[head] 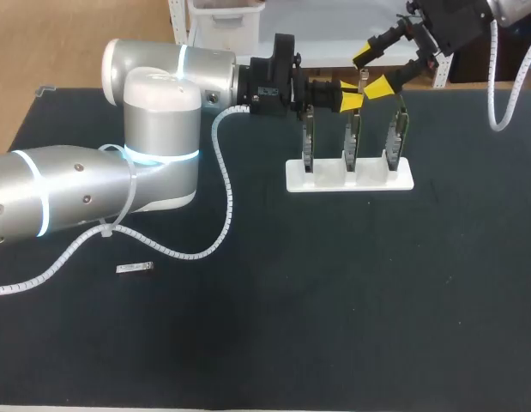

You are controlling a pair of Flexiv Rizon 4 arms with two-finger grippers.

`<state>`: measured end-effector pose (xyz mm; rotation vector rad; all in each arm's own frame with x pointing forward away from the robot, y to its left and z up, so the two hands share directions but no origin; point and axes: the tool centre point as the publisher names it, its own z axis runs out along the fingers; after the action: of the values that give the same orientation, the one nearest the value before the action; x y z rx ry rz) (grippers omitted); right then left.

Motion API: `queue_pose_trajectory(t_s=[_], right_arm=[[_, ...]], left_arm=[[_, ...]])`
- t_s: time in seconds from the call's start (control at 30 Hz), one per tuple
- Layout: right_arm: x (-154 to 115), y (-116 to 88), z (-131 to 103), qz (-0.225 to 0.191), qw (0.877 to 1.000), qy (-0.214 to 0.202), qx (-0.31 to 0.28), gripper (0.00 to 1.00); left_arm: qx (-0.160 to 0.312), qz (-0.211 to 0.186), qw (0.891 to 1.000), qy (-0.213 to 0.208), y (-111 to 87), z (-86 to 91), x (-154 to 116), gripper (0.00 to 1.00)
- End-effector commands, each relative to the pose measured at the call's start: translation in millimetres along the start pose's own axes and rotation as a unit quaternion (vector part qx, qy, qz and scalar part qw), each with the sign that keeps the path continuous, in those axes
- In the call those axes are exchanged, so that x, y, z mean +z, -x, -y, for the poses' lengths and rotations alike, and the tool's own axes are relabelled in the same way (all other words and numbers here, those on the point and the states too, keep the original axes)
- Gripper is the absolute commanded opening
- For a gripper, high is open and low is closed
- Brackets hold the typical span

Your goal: Pick up the optical module with the left hand, and insert it into the network port with the right hand.

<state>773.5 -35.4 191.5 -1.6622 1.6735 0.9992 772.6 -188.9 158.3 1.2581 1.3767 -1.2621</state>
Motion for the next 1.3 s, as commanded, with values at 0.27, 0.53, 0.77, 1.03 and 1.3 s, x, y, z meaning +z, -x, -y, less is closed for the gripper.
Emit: queue_pose_trajectory(t_s=[0.27,0.53,0.77,1.03,1.3], right_arm=[[1.2,0.3,-5.3,0.000,1.000,-0.013,0.004,0.00],[1.5,0.2,-5.1,-0.001,1.000,-0.014,0.006,0.00],[1.8,-0.1,-5.3,0.000,1.000,-0.014,0.008,0.00],[2.5,-0.2,-6.4,0.000,1.000,-0.014,0.008,0.00],[2.9,-0.4,-7.8,-0.001,1.000,-0.014,0.007,0.00]], left_arm=[[0.000,-0.001,1.000,0.000,0.3,-0.6,0.4,0.00],[0.000,-0.001,1.000,0.000,0.3,-0.6,0.4,0.00],[0.000,-0.001,1.000,0.000,0.3,-0.6,0.4,0.00],[0.000,-0.001,1.000,0.000,0.3,-0.6,0.4,0.00],[0.000,-0.001,1.000,0.000,0.3,-0.6,0.4,1.00]])
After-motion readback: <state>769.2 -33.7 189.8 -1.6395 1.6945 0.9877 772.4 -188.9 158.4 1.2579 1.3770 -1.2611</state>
